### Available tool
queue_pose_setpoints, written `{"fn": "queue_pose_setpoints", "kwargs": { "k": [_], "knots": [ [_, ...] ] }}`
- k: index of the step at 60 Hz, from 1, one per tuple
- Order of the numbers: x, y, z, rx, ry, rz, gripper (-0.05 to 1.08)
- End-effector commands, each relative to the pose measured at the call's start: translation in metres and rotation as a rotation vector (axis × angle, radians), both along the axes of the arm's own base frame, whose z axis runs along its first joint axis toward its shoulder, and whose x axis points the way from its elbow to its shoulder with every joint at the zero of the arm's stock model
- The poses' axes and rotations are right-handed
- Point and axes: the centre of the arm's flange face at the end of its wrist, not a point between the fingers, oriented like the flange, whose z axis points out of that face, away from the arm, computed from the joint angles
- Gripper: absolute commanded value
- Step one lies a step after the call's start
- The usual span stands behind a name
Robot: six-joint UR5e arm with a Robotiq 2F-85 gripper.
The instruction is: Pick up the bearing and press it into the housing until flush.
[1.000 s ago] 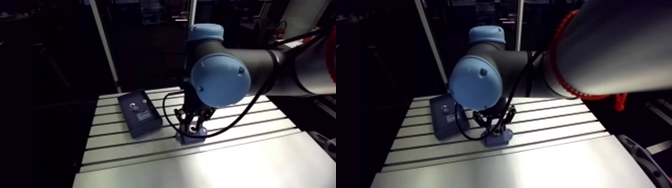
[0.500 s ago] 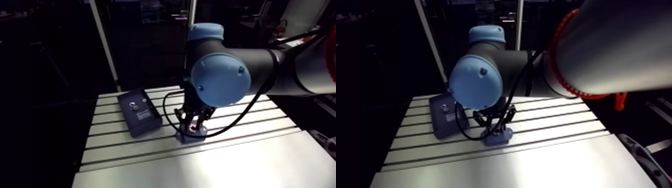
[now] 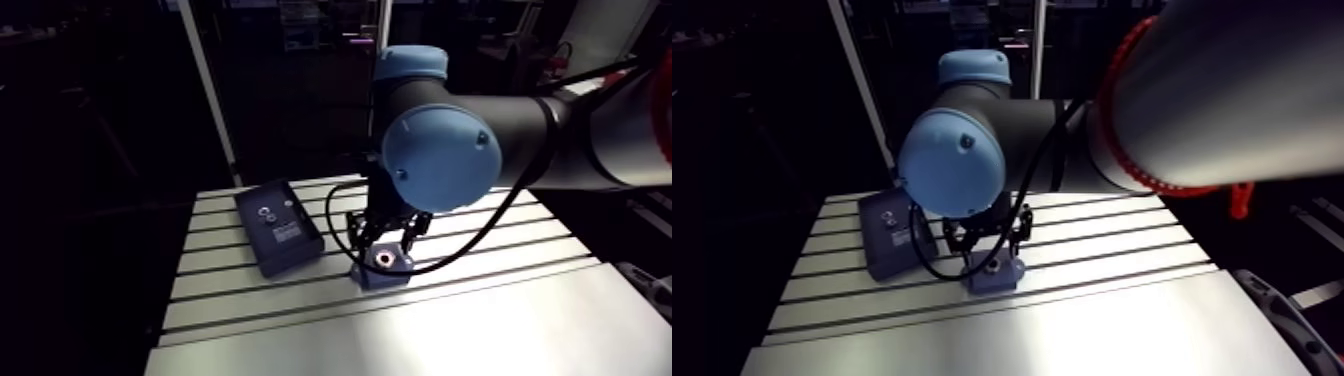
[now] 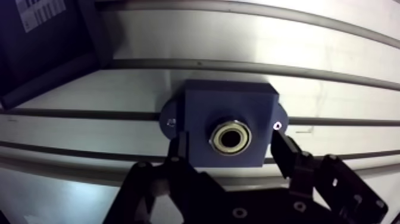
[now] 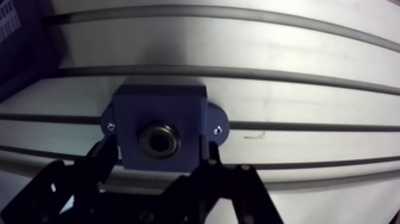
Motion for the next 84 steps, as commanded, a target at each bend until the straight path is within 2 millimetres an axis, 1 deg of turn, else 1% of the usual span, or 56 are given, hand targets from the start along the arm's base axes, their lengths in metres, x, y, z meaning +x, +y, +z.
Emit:
{"fn": "queue_pose_setpoints", "kwargs": {
  "k": [1, 5, 7, 8, 9, 10, 11, 12, 14, 15, 16, 17, 18, 19, 20, 21, 22, 23, 24, 32, 69, 84],
  "knots": [
    [-0.003, 0.001, 0.013, 0.001, 0.017, 0.007, 0.0],
    [-0.003, 0.001, 0.02, -0.001, 0.009, 0.005, 0.0],
    [-0.003, 0.001, 0.029, -0.006, -0.009, 0.003, 0.01],
    [-0.003, 0.001, 0.029, -0.006, -0.009, 0.003, 0.01],
    [-0.003, 0.001, 0.035, -0.007, -0.016, 0.003, 0.03],
    [-0.003, 0.001, 0.035, -0.007, -0.016, 0.003, 0.03],
    [-0.004, 0.0, 0.04, -0.008, -0.021, 0.003, 0.12],
    [-0.004, 0.0, 0.04, -0.008, -0.021, 0.003, 0.12],
    [-0.004, 0.001, 0.047, -0.012, -0.022, 0.004, 0.47],
    [-0.004, 0.001, 0.047, -0.012, -0.022, 0.004, 0.47],
    [-0.004, 0.002, 0.049, -0.011, -0.016, 0.003, 0.65],
    [-0.004, 0.002, 0.049, -0.011, -0.016, 0.003, 0.65],
    [-0.005, 0.002, 0.052, -0.011, -0.01, 0.001, 0.84],
    [-0.005, 0.002, 0.052, -0.011, -0.01, 0.001, 0.84],
    [-0.006, 0.004, 0.054, -0.013, -0.007, 0.0, 0.92],
    [-0.006, 0.004, 0.054, -0.013, -0.007, 0.0, 0.92],
    [-0.006, 0.004, 0.053, -0.014, -0.009, 0.001, 0.98],
    [-0.006, 0.004, 0.053, -0.014, -0.009, 0.001, 0.98],
    [-0.006, 0.003, 0.053, -0.013, -0.011, 0.005, 1.02],
    [-0.006, 0.005, 0.051, -0.016, -0.012, 0.003, 1.04],
    [-0.008, 0.006, 0.015, -0.023, -0.035, 0.019, 1.07],
    [-0.008, 0.006, 0.009, -0.025, -0.042, 0.02, 1.07]
  ]
}}
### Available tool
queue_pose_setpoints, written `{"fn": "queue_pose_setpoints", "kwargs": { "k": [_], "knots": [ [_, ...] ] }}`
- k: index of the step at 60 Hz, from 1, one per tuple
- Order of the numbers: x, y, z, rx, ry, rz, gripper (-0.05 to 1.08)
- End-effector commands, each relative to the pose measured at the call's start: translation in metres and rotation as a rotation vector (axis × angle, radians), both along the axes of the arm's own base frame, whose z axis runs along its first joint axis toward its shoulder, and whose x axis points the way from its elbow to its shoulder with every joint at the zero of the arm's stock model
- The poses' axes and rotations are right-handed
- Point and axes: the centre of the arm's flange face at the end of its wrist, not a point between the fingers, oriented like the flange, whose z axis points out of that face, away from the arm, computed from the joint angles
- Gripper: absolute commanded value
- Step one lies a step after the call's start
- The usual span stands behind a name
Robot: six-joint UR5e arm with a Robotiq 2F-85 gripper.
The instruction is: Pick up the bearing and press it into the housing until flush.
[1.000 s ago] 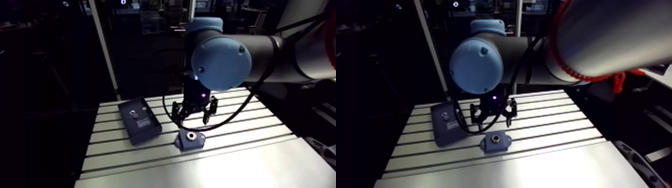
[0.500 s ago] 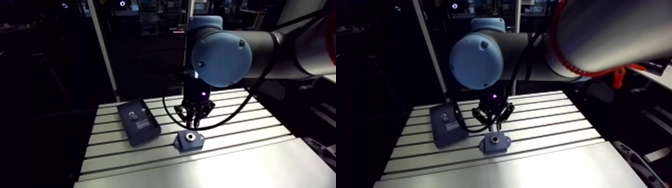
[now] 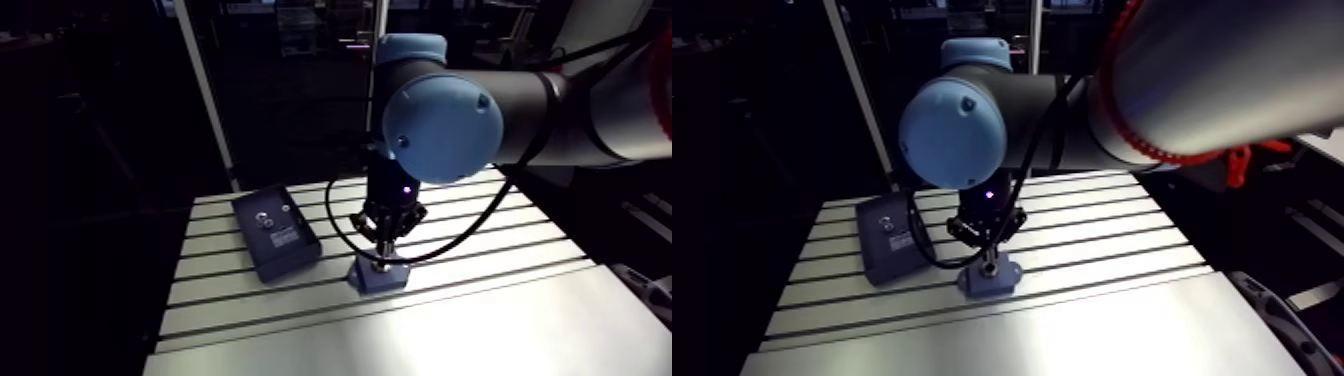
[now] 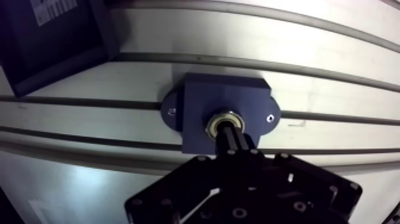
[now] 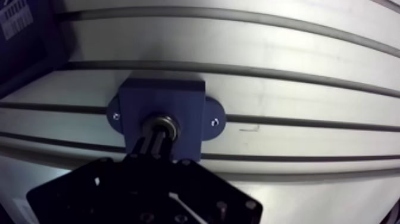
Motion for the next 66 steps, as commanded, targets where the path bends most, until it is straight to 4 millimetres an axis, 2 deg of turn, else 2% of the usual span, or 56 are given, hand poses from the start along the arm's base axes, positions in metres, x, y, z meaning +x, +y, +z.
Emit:
{"fn": "queue_pose_setpoints", "kwargs": {
  "k": [1, 28, 66],
  "knots": [
    [0.0, 0.0001, -0.0079, -0.002, -0.008, 0.001, 1.07],
    [0.0054, -0.0013, -0.0134, -0.005, -0.021, 0.004, 1.07],
    [0.0029, -0.001, -0.0178, -0.003, 0.009, 0.005, 1.07]
  ]
}}
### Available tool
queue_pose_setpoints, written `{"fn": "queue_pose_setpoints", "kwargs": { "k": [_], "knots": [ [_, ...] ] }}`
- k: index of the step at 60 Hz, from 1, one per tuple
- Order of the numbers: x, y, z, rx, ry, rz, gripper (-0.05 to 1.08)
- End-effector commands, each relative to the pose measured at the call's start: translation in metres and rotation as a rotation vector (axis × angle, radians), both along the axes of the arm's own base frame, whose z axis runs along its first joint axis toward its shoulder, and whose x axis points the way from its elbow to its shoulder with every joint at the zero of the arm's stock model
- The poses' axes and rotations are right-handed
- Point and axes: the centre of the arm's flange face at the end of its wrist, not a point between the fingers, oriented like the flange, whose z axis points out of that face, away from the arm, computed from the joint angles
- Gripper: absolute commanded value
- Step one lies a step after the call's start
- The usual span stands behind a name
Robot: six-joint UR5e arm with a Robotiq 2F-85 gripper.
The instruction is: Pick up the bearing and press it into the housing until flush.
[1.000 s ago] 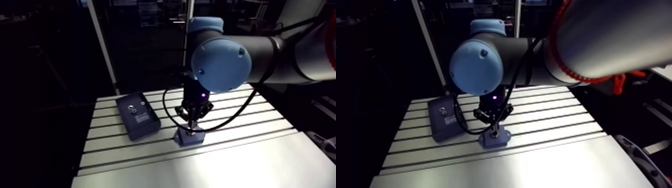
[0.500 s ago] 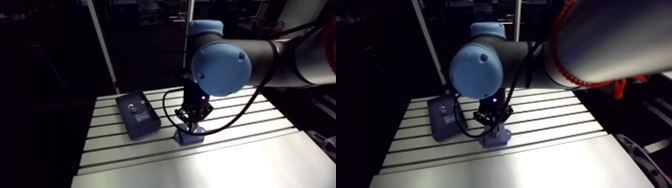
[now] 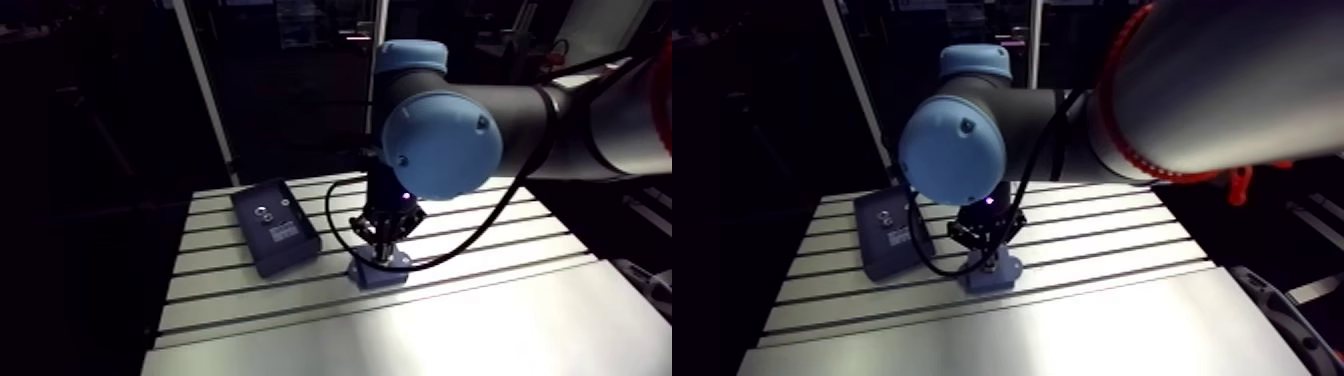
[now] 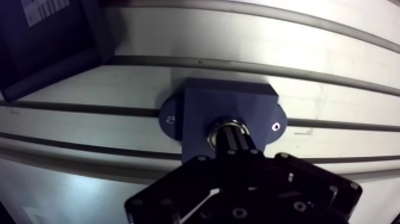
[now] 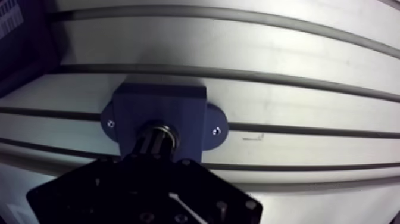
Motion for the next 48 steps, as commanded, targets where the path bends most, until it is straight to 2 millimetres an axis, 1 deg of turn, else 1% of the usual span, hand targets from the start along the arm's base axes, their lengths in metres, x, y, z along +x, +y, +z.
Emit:
{"fn": "queue_pose_setpoints", "kwargs": {
  "k": [1, 48],
  "knots": [
    [-0.0003, -0.0003, -0.0013, -0.003, 0.0, 0.0, 1.07],
    [0.0003, 0.0006, -0.0003, 0.0, -0.002, 0.0, 1.07]
  ]
}}
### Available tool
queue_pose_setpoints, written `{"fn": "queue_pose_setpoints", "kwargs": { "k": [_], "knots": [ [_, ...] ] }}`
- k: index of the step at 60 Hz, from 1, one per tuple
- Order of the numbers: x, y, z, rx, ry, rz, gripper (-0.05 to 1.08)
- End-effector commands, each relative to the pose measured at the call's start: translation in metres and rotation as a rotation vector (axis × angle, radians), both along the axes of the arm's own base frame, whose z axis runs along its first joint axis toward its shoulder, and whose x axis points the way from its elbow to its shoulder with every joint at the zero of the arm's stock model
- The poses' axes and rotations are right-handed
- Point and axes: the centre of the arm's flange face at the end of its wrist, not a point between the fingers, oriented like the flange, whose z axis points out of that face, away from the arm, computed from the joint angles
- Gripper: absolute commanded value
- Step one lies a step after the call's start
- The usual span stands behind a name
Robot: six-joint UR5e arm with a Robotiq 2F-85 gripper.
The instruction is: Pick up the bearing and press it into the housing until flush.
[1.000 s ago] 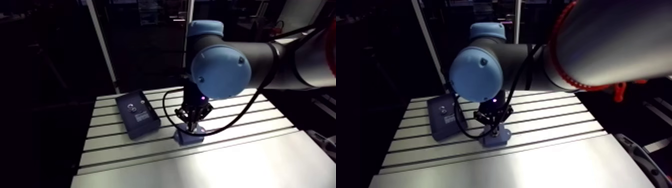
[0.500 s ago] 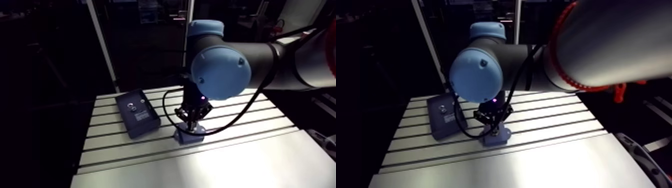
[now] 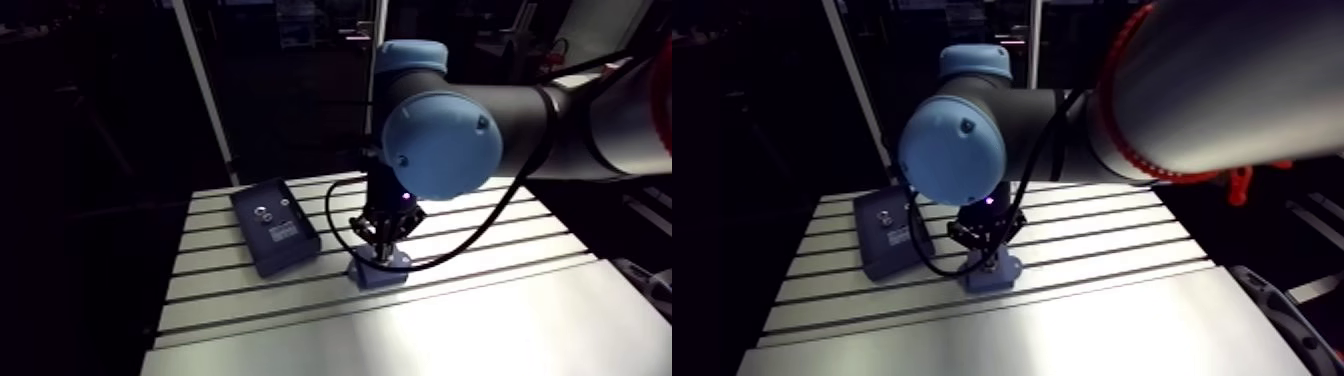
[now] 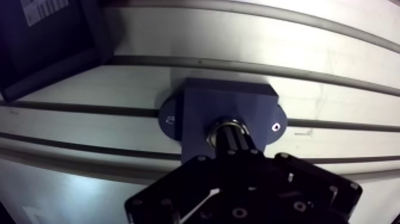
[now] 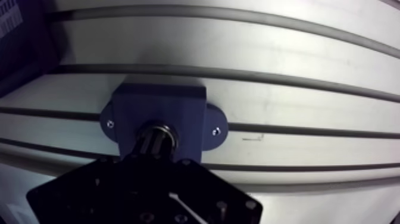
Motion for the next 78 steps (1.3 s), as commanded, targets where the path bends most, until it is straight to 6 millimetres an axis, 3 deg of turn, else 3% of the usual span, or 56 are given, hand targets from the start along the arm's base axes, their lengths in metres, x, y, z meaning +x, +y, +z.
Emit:
{"fn": "queue_pose_setpoints", "kwargs": {
  "k": [1, 78],
  "knots": [
    [0.0003, 0.0001, 0.0005, 0.001, 0.0, 0.0, 1.07],
    [0.0064, -0.0011, -0.0041, 0.0, -0.008, 0.003, 1.07]
  ]
}}
